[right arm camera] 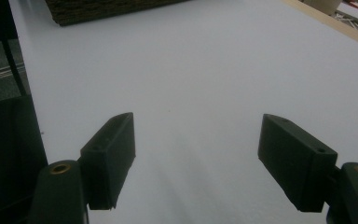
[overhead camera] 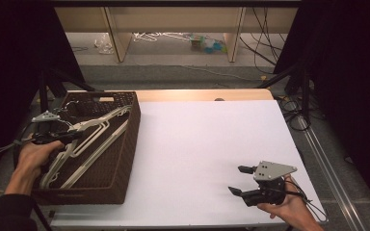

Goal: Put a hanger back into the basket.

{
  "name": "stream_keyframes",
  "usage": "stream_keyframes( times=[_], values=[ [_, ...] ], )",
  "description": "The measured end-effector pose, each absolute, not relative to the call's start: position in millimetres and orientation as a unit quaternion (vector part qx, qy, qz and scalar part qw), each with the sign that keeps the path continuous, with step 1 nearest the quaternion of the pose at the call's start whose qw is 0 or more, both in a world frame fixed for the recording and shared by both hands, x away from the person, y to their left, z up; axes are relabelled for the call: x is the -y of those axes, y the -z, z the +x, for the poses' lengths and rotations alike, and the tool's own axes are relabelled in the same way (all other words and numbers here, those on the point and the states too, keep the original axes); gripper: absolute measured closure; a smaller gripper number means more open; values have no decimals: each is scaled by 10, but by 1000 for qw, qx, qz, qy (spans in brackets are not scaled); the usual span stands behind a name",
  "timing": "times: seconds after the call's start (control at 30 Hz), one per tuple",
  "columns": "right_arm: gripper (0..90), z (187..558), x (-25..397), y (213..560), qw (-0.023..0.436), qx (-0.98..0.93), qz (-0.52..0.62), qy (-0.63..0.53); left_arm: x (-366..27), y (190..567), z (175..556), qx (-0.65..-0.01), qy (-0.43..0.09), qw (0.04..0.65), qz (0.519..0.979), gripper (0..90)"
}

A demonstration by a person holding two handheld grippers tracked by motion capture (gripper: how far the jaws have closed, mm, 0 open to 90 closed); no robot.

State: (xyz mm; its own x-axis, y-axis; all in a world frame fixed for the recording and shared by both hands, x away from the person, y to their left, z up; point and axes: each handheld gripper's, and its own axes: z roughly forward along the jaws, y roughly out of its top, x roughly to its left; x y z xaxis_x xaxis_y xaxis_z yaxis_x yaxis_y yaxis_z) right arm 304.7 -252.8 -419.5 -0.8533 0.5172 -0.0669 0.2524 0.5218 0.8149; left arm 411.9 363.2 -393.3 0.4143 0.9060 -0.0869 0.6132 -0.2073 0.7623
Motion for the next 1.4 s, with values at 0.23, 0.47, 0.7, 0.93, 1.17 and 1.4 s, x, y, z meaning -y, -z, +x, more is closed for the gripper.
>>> stream_keyframes(
  times=[0.23, 0.47, 0.7, 0.93, 1.17, 1.4],
  values=[
    [280, 3046, 2528, 4202, 151, -859, 225, -435, -3706, 4025, 4137, -538, -212, 349, 738, 769],
    [280, 3048, 2527, 4210, 152, -859, 225, -433, -3798, 4068, 4125, -534, -213, 315, 755, 726],
    [278, 3050, 2520, 4219, 152, -856, 227, -438, -3836, 4035, 4057, -554, -237, 313, 735, 561],
    [278, 3050, 2526, 4219, 149, -857, 230, -436, -3664, 3936, 3959, -542, -244, 370, 714, 458],
    [260, 3055, 2531, 4222, 151, -852, 237, -441, -3408, 3776, 3804, -526, -244, 435, 689, 381],
    [255, 3055, 2545, 4217, 154, -847, 247, -446, -3056, 3690, 3687, -481, -242, 464, 704, 326]
  ],
)
